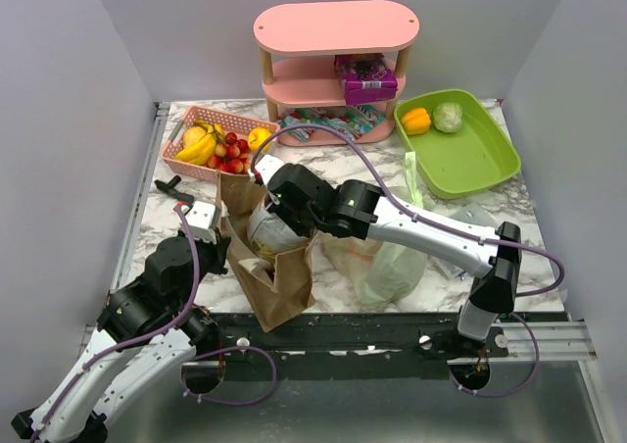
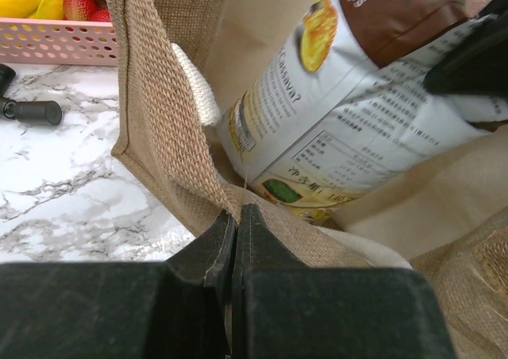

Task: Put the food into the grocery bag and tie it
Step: Adjust the snack in the grocery bag, then pick up the snack from the shelf.

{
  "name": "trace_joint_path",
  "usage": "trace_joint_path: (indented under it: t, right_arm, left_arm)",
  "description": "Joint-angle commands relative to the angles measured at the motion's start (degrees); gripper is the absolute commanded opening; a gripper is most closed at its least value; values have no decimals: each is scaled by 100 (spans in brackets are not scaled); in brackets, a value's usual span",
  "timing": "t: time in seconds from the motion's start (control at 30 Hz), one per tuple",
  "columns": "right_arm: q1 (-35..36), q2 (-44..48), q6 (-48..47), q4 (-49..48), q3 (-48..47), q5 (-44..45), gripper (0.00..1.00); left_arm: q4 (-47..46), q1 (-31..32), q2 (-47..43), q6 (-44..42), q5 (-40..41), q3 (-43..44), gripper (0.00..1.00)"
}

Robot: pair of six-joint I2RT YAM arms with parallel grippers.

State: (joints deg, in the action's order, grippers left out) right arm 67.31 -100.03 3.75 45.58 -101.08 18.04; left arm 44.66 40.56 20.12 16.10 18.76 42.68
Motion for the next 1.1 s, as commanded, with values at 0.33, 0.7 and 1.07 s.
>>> trace_joint_path:
  t: [0.33,0.7,1.07]
  right_arm:
    - [51,254,217,-670,-1025,1377,100]
    - [-1124,346,1711,-900,-1375,1532,100]
    - [-3691,738,3460,-1239,-510,-797,100]
  left_arm:
    - [61,-19,-33,-19,-192,-73,0]
    - [25,-21,-89,-13,-217,-93,0]
    - [-32,-17,-207,-1,-263,-137,0]
